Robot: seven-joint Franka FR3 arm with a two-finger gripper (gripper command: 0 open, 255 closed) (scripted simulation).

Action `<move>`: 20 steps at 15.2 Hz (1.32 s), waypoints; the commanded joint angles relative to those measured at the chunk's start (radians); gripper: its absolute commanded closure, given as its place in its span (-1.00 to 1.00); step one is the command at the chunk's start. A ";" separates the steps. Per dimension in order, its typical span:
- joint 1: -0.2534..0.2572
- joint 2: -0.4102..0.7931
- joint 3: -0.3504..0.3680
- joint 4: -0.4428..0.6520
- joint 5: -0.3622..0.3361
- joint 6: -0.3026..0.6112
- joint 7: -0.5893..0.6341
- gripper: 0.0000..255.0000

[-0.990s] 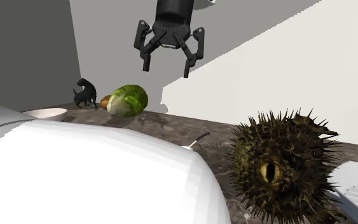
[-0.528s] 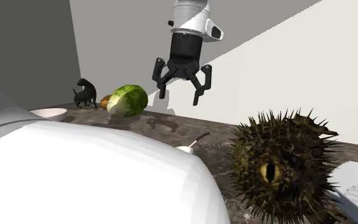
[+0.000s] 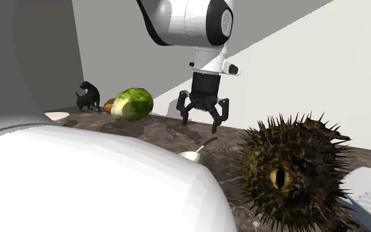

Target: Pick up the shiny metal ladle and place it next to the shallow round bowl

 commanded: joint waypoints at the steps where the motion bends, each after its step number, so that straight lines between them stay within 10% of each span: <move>1: -0.008 0.067 -0.003 -0.004 0.006 0.083 0.018 -1.00; 17: -0.001 0.159 -0.001 -0.049 0.028 0.223 0.012 -1.00; 18: -0.001 0.159 -0.001 -0.049 0.028 0.223 0.012 1.00; 20: -0.001 0.159 -0.001 -0.049 0.028 0.223 0.012 1.00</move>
